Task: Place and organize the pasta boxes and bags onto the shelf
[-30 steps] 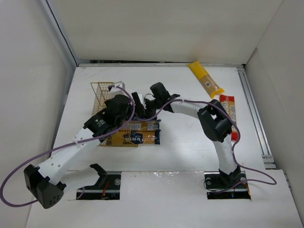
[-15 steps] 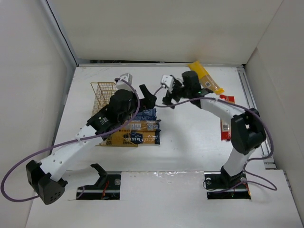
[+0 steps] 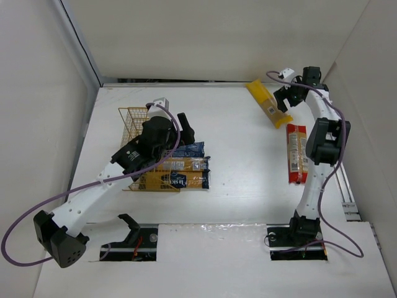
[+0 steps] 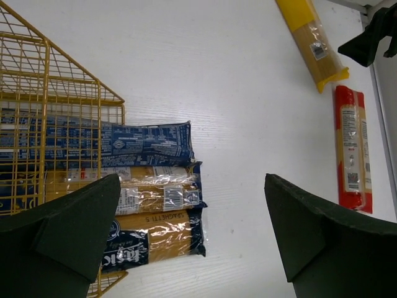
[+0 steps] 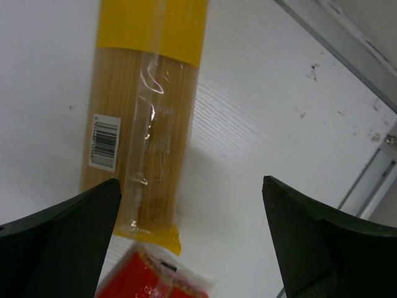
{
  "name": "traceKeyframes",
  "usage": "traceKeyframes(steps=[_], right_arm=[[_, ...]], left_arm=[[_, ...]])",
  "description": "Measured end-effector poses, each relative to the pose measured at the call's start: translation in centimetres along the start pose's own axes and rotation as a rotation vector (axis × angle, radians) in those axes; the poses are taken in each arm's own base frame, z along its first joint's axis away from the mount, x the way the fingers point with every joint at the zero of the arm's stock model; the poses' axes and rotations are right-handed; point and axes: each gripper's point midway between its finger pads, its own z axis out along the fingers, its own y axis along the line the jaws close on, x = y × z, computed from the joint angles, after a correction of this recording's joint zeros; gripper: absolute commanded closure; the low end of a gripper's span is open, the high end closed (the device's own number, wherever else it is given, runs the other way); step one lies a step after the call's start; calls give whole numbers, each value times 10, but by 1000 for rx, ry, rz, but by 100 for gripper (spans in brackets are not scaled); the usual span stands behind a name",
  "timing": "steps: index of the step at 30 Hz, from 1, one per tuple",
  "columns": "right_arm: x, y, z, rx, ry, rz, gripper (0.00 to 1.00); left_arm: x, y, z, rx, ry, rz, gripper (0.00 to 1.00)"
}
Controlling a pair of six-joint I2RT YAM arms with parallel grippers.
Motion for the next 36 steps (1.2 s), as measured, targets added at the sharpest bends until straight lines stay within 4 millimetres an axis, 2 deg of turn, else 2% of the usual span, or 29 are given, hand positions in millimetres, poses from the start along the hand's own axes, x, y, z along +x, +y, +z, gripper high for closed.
traceKeyframes(steps=[4,11,15,19,21,22,23,24,25,27,28,32,34,36], right_arm=[[7,3,28,-72,36,-53,0],[26,44,47,-233,89,-46,0],[33,47,60,-255,107,-9,0],[34,44,61,-238,122,20,0],[34,43,62,-221,135,24,4],[33,43,62,-213,143,24,8],[33,43,63,-202,151,22,25],[32,43,63,-193,160,17,54],[30,43,63,-180,167,7,74],[18,40,62,-137,166,-20,100],[11,38,62,-125,150,-51,100],[2,57,63,-153,107,-102,100],[0,72,54,-187,79,-108,100],[-2,87,38,-202,52,-115,100]], left_arm=[[4,7,4,-37,10,13,0],[14,23,18,-134,26,32,0],[15,26,22,-152,26,37,0],[16,25,27,-166,32,43,0],[17,26,29,-173,36,46,0],[18,26,30,-175,38,47,0],[18,26,31,-177,39,48,0],[19,27,31,-179,41,49,0],[19,27,31,-183,42,50,0],[20,28,32,-186,47,52,0],[20,28,32,-188,49,54,0],[18,28,31,-191,44,48,0],[17,28,30,-192,42,48,0],[15,28,26,-187,35,45,0]])
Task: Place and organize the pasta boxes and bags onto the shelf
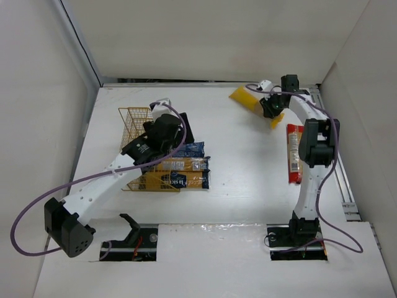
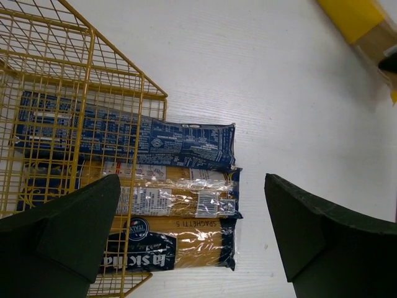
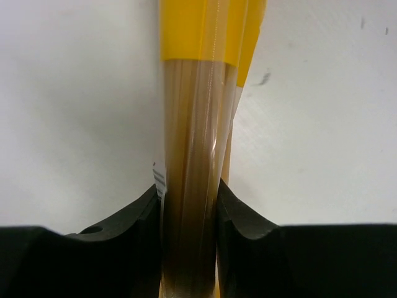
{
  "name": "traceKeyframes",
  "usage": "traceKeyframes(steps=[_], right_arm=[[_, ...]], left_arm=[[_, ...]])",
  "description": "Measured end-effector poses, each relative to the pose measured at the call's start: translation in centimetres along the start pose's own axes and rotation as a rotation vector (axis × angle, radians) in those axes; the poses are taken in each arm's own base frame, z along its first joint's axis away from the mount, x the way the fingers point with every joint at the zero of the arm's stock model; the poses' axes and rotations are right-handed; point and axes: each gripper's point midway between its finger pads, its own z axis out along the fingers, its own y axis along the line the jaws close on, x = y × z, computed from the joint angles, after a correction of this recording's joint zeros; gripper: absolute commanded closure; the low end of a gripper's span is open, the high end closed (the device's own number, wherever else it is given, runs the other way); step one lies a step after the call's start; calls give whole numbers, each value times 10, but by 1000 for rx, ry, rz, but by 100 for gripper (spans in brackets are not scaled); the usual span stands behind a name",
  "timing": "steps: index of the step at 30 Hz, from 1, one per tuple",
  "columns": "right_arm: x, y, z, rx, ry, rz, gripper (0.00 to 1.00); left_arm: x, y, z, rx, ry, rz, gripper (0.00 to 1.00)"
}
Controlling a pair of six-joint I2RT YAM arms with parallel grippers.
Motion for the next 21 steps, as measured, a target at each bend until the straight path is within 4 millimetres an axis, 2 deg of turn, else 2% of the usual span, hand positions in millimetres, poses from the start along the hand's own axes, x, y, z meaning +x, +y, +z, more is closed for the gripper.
traceKeyframes(steps=[3,10,13,17,21], right_arm=[[-16,36,-36,7,-62,-25,100],[-98,130,-139,62,-397,-153,100],[-120,167,-172,71,-543,-203,100],[-116,211,-195,19,-669,-206,100],[-109,244,-189,-72,-689,-194,100]], left_arm=[[-10,0,-12,21,-29,-19,0],[-42,5,-51,89,-137,-86,0],[-45,8,-60,104,-158,-103,0],[-42,13,-65,109,-161,-113,0],[-39,15,-67,114,-156,-120,0]])
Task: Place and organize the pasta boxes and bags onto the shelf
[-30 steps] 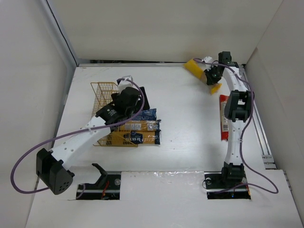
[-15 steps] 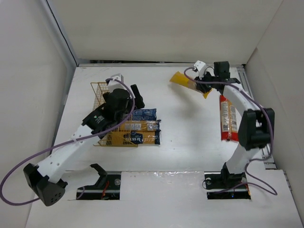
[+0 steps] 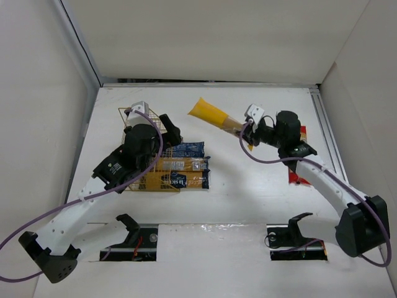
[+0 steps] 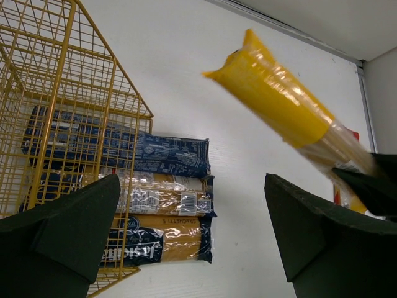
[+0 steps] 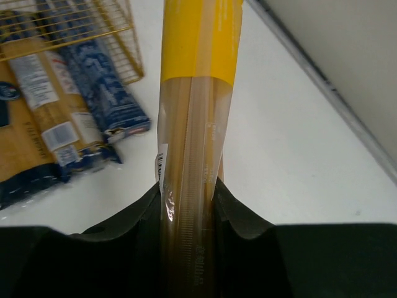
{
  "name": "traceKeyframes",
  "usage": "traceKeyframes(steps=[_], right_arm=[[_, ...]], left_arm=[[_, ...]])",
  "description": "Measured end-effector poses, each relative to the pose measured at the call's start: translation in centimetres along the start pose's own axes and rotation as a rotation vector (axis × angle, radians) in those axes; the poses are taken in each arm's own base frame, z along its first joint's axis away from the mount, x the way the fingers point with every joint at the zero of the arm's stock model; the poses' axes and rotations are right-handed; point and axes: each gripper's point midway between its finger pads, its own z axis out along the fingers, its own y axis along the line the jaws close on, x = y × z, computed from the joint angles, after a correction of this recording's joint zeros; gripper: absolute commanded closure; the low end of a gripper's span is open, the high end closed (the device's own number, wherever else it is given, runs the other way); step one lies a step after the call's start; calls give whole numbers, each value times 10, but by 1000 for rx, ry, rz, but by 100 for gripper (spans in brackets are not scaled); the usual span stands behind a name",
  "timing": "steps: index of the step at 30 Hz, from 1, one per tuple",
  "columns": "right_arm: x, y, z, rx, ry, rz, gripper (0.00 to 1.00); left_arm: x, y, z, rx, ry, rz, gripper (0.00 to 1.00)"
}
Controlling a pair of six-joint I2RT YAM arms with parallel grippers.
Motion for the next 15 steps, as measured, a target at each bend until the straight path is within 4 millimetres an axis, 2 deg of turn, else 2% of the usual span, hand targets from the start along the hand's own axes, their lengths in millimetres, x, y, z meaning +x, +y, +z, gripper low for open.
traceKeyframes(steps=[5,9,15], right_arm=[[9,58,12,-144,7,27,100],[3,99,18,-254,-10,20,100],[-13,133,36,-353,-83,-4,100]], left_arm=[[1,-1,-1,7,4,-8,0],[2,-2,-1,13,10,-8,0],[3,-3,-1,18,14,-8,0]])
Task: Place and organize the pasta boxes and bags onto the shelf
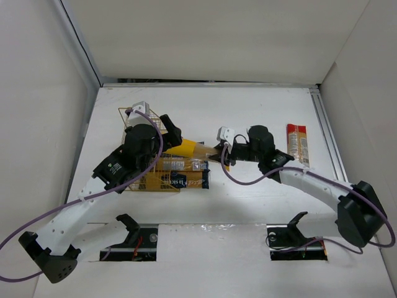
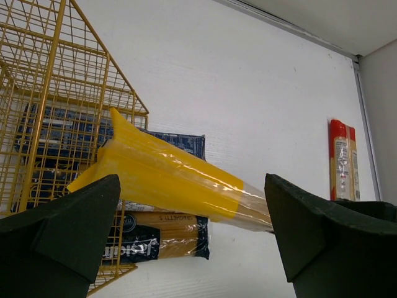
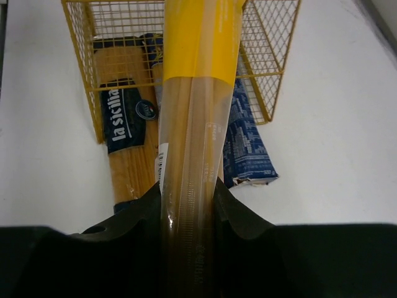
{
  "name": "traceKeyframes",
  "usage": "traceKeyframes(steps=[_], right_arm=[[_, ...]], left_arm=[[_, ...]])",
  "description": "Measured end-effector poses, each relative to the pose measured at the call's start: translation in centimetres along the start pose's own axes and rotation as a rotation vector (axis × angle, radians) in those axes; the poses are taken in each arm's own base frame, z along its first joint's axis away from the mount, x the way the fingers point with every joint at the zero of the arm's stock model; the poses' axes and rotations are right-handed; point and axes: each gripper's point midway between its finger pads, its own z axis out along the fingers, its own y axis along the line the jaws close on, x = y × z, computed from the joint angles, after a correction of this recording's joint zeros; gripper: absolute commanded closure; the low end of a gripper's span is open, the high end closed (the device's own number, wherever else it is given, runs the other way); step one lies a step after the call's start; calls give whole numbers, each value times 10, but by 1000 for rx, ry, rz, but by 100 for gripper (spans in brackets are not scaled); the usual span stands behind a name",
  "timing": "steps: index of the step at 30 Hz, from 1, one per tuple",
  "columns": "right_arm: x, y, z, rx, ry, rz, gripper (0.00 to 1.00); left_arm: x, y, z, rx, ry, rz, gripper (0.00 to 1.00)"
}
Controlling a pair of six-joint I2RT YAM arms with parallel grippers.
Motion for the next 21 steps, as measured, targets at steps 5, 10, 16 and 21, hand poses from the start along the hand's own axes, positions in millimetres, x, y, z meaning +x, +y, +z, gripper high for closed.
traceKeyframes(steps=[5,10,16,21], right_arm=[[18,0,18,-30,19,28,100],[18,0,20,-29,14,28,100],[6,-12,4,23,-11,13,100],[4,-31,-16,103,-20,10,100]], left_arm=[[1,0,0,1,4,1,0],[2,1,0,-1,8,3,0],[3,1,0,-3,11,5,0],[3,1,-1,-1,13,4,0]])
